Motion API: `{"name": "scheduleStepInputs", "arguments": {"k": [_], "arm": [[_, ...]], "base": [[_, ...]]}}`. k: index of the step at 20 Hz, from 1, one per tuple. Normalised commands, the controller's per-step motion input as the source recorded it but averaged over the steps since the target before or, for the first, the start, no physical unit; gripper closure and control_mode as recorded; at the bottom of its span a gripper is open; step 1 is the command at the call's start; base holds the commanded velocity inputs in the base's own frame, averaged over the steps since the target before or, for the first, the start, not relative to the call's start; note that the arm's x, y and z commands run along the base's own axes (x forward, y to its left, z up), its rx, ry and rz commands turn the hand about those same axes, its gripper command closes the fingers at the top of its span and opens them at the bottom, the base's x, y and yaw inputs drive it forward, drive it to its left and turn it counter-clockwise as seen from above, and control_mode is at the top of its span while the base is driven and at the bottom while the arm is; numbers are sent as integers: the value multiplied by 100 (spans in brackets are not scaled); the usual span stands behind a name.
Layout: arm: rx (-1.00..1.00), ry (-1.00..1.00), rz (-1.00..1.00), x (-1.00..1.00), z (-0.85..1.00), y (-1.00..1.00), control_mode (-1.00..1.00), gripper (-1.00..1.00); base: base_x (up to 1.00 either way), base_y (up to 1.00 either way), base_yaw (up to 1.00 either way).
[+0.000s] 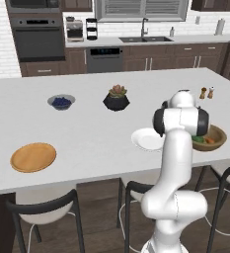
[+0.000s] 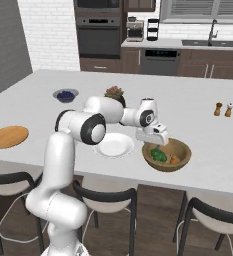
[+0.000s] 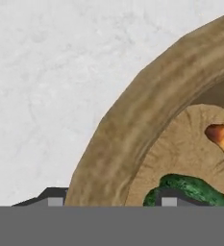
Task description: Pick the chicken drumstick and broccoli from their plates and place them in the bowl. Then put the bowl in the fridge.
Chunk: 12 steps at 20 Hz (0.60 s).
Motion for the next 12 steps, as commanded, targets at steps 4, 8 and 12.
{"name": "scheduleStepInputs", "arguments": {"k": [4,8,12], "arm": [[-5,0,0,-5,-45,0,-100,100],[-1,0,0,-23,-33,-6,-100,100],[0,0,8,-59,-3,-7,-100,100]], "base": [[0,0,0],[0,0,0],[0,0,0]]}}
